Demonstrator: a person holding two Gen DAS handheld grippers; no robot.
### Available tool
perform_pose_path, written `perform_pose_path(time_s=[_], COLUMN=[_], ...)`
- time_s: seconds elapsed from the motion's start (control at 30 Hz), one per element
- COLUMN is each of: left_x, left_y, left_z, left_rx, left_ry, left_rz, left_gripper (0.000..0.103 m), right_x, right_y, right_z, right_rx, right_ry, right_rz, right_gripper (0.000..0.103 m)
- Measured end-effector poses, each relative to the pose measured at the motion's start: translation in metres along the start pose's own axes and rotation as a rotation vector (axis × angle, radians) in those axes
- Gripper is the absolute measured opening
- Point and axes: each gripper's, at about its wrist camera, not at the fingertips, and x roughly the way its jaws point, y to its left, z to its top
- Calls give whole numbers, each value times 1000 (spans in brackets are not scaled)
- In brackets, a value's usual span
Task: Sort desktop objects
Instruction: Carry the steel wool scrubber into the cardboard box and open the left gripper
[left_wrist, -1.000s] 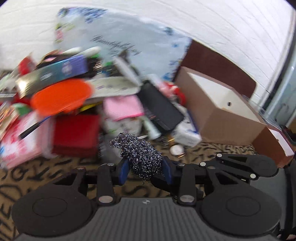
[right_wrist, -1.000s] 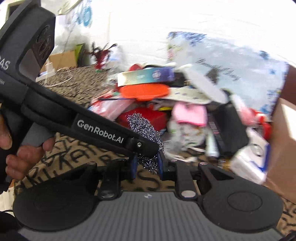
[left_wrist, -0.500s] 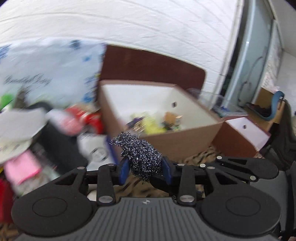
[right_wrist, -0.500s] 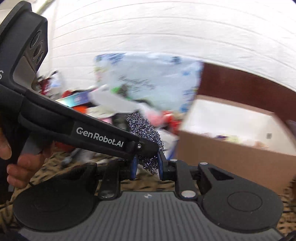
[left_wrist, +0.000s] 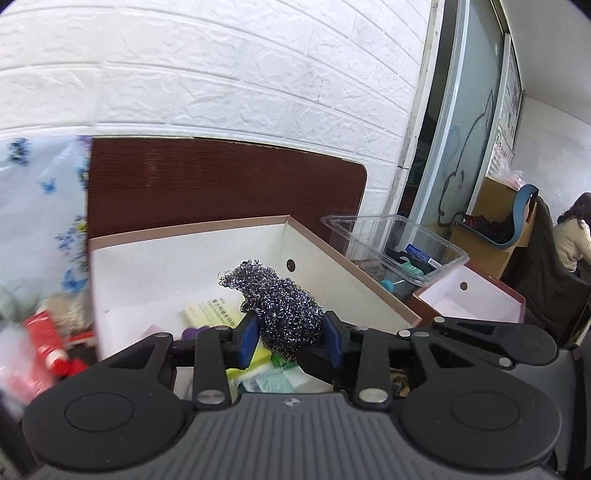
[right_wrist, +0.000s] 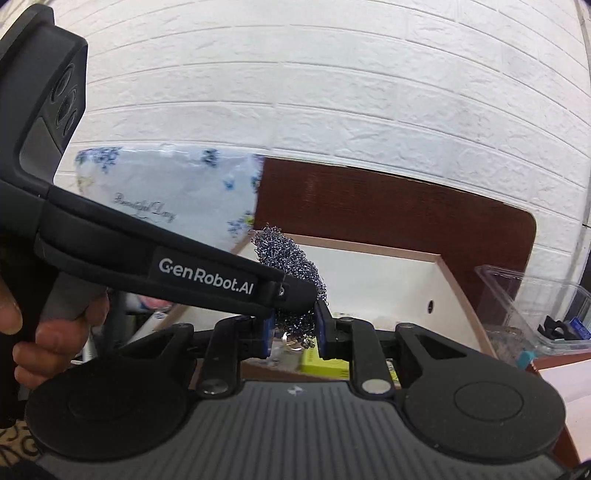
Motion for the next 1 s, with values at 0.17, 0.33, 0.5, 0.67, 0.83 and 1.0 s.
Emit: perform_pose_path(time_s=[0.17,0.33,0.5,0.67,0.83,1.0], left_x=[33,40,26,16,-1,-19], left_y=[11,29,39,39,22,-1], left_z=[-1,-3,-2,-5,-14,-19], left_rx=[-10,-114,-169,-185,-138,-81], left_ry=[33,55,14,-5,-30,-19], left_rz=[6,-2,38,82,136,205], left_gripper=[40,89,93,98,103,103], right_x=[31,46,37,15,-2,-24], right_y=[-16,-18,-16,-17,-15,-14], right_z=[-9,-17,-23,-25,-29,-28], right_rx=[6,-7,-18,58,102,112], right_ry=[43,89,85,50,73,74], right_rz=[-10,14,-35,-75,-122,-161], right_gripper=[21,46,74,88,95,96])
